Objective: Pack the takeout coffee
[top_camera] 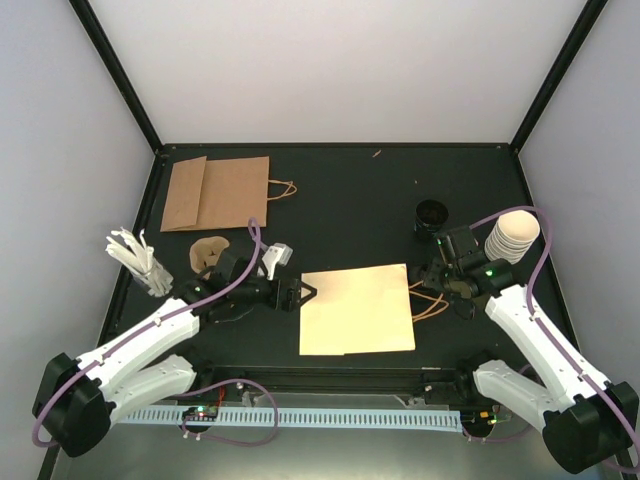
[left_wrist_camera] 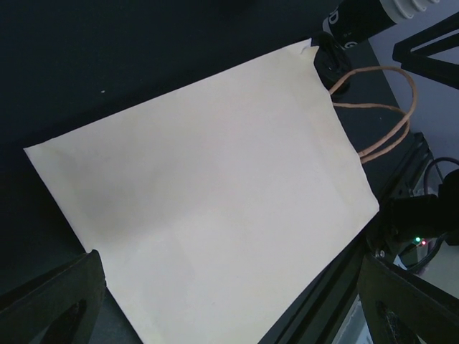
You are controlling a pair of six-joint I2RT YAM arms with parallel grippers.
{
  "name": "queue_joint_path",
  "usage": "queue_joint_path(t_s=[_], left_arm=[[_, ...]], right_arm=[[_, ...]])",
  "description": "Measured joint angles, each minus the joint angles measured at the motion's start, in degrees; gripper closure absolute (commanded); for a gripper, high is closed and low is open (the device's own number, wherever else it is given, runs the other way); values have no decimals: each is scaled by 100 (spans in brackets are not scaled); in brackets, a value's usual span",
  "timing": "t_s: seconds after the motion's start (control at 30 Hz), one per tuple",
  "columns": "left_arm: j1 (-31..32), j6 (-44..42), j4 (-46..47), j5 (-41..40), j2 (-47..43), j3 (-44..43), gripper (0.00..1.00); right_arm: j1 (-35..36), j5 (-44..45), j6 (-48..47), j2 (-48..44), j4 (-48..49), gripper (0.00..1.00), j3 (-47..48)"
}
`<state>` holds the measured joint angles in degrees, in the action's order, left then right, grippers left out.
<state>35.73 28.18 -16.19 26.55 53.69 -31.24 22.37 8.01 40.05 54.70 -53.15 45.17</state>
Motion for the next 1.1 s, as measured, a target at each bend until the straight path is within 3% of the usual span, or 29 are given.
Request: queue_joint_path(t_s=[0.1, 0.33, 0.4, 0.53, 0.6, 0.8, 1.1], left_arm=[[4, -9, -33, -83, 0, -2, 1], [4, -74, -188, -236, 2, -44, 1], [4, -96, -210, -260, 2, -63, 1], [4, -109, -251, -304, 17, -120, 1], [4, -111, -247, -304, 46, -138, 1], [4, -116, -326, -308, 76, -162, 1], [313, -26, -616, -129, 63, -994, 2]], right_arm=[[0, 26, 42, 0, -2, 57, 0], [-2, 96, 122, 55, -57, 60, 0], [0, 111, 160, 114, -111, 68, 0], [0, 114, 243, 234, -188, 93, 0], [0, 87, 302, 223, -219, 99, -4], [0, -258, 151, 129, -334, 99, 181], [153, -1379, 151, -214, -393, 99, 1427]])
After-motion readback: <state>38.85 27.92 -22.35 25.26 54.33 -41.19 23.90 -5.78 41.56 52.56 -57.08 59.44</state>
